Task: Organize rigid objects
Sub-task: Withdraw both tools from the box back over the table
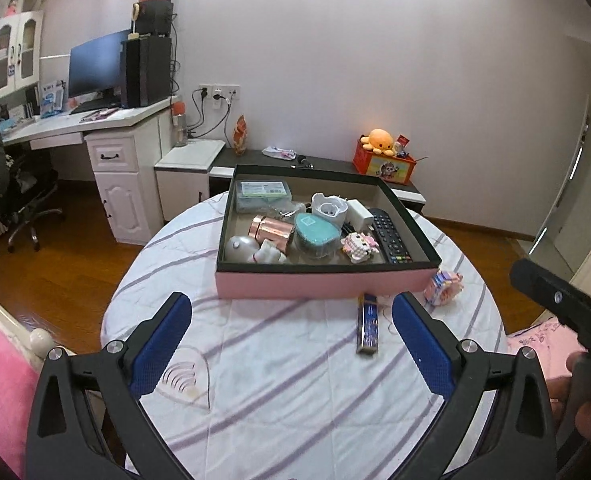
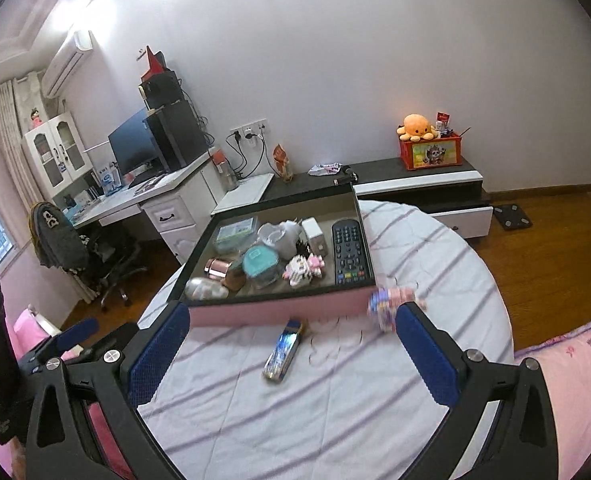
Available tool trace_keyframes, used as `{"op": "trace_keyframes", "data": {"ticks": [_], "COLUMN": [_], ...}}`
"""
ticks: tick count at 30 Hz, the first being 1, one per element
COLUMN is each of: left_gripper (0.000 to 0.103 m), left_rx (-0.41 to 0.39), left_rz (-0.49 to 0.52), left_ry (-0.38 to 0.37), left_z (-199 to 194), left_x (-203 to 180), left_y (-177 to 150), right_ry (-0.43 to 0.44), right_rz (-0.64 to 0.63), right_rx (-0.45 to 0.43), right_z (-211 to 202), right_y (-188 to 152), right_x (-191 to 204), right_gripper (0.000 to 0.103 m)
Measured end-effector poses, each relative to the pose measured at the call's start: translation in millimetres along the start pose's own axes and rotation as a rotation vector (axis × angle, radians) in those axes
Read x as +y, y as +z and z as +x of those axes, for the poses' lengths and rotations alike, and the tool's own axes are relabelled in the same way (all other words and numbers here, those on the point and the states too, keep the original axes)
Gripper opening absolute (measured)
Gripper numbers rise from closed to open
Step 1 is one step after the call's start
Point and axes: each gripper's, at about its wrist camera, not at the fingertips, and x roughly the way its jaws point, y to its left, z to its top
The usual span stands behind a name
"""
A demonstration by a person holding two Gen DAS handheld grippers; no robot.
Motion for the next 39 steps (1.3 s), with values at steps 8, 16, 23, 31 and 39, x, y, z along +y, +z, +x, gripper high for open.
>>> {"op": "trace_keyframes", "data": {"ticks": [8, 16, 23, 31, 39], "left_gripper": [0.103, 0.103, 0.103, 0.103, 0.103], "left_rx": [0.021, 0.022, 0.023, 0.021, 0.042], "left_rz": [0.009, 0.016, 0.016, 0.016, 0.015], "left_ry": [0.016, 0.007, 0.003, 0.002, -0.004], "left_z": [-19, -30, -35, -37, -28], "left_x": [-6, -14, -15, -16, -19], "left_y": [-21, -31, -34, -34, -36], "right_ry": [-0.018, -0.012, -0.018, -0.024, -0.034], "right_rz": [0.003, -0.005, 0.003, 0.008, 0.007], "right_rx": [0.005, 0.004, 0.005, 0.006, 0.023], "right_z": [-15, -25, -31, -32, -24], "right_y": [-28, -36, -39, -38, -38], "right_x": [-1, 2, -3, -7, -10], "right_gripper": [0.103, 0.103, 0.103, 0.103, 0.103]}}
